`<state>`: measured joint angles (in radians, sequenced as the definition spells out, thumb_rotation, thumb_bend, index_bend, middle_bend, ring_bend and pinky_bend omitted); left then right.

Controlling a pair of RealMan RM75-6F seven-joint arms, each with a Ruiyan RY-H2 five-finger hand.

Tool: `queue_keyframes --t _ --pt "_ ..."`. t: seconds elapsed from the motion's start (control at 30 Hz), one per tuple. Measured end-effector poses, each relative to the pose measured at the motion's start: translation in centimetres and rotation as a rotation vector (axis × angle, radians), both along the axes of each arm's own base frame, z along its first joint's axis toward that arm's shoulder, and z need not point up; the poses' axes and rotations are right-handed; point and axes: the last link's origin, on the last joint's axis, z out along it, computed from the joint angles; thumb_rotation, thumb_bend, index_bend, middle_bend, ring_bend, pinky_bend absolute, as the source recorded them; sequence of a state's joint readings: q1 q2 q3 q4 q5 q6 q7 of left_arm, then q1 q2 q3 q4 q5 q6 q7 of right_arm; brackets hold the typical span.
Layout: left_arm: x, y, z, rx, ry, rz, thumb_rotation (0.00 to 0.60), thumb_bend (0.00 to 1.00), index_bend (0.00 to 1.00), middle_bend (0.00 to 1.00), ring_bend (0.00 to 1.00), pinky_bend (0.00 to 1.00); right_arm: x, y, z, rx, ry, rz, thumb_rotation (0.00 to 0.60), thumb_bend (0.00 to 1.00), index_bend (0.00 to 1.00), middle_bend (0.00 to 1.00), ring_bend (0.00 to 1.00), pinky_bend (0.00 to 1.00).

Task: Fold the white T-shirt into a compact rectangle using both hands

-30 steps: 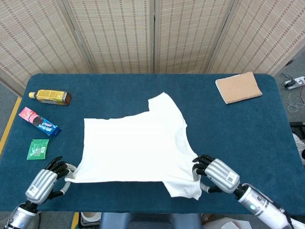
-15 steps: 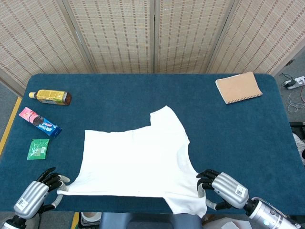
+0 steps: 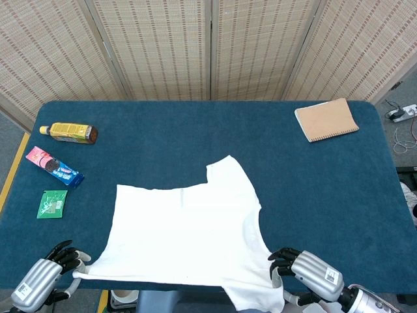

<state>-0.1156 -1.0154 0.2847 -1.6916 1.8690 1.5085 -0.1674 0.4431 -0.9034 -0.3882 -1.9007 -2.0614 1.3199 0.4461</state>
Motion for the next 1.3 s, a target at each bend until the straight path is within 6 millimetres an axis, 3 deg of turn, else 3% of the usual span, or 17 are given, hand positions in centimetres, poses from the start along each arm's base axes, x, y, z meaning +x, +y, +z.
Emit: queue_keyframes --t 0.37,0.97,1.3 --pt "0.2 3.0 -2.2 -0.032 0.038 -0.017 0.600 0.51 0.70 0.35 0.24 0.08 -0.8 -1.8 -0.6 -0.060 0.036 -0.065 0.600 0.48 0.72 0.44 0.21 0.20" --pt "0.7 12.1 -4.8 0.042 0.189 -0.058 0.600 0.51 0.70 0.35 0.22 0.08 -0.4 -6.4 -3.8 -0.213 0.114 -0.082 0.600 0.48 0.72 0.44 0.21 0.20" --pt "1.4 16.2 -6.1 0.037 0.264 -0.069 0.600 0.51 0.70 0.35 0.21 0.08 0.3 -8.5 -5.4 -0.282 0.156 -0.074 0.600 0.48 0.72 0.43 0.21 0.20"
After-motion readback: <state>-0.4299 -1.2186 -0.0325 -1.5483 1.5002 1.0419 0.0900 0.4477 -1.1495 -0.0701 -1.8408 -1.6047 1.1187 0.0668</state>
